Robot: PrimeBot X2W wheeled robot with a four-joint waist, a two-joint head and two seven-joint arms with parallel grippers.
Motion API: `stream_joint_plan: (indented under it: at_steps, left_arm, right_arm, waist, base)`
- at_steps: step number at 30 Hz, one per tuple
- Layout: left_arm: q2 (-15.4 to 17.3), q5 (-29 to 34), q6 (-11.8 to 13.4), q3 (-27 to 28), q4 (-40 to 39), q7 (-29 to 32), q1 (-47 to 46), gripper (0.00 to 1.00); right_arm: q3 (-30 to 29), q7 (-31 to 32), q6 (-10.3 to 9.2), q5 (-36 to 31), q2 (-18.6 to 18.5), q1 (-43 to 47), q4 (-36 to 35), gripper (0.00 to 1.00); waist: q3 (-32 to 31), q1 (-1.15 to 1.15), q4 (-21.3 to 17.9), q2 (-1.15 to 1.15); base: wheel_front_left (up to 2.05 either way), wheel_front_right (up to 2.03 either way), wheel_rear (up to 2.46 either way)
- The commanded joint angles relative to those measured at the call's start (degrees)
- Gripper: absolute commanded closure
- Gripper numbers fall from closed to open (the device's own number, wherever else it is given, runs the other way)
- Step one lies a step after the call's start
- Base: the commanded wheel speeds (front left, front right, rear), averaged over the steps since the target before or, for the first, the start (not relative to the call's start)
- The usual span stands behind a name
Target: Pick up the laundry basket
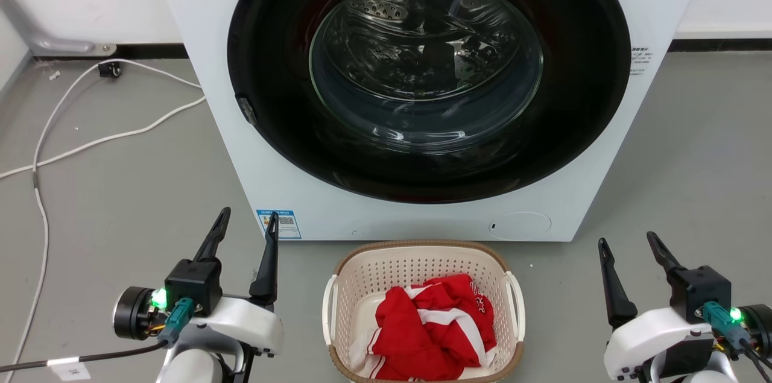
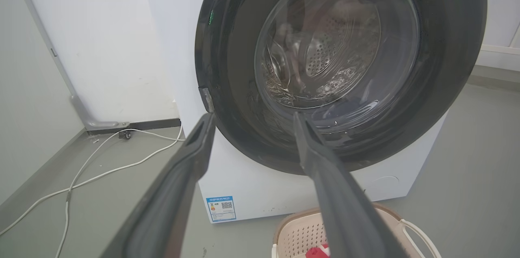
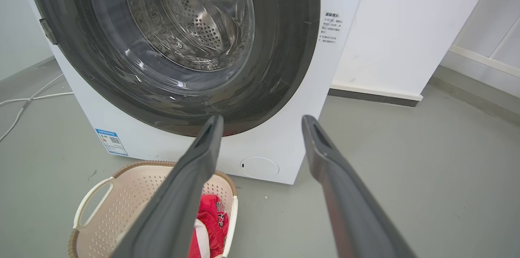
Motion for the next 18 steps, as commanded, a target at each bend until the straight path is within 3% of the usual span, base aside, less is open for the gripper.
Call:
stream_joint_plan:
  at_steps: [1,10,18]
  left_arm:
    - [-0.19,-0.36,0.22,0.32,0.13,-0.28,-0.27,0.0]
    - [-0.42,-1.6,-0.36,0.45,2.25,-0.23,-5.02,0.0]
    - [-0.48,-3.65,-1.85,-0.02,9.94,1.89,-13.01,0.0]
  right_arm:
    - [-0.13,-0.09,-0.04,0.06,0.24,-0.91,0.28,0.0]
    - [-0.63,1.47,-0.04,0.88,0.21,-4.2,2.98,0.0]
    - [-1.11,4.21,-0.04,2.18,0.22,-10.52,10.11,0.0]
  waist:
    - [0.34,0.0,-0.06,0.0]
    - [3.8,0.0,-0.17,0.0]
    - [8.23,0.0,-0.61,0.0]
  base:
    - [0.0,0.0,0.0]
    - [0.0,0.0,0.0]
    - [0.0,0.0,0.0]
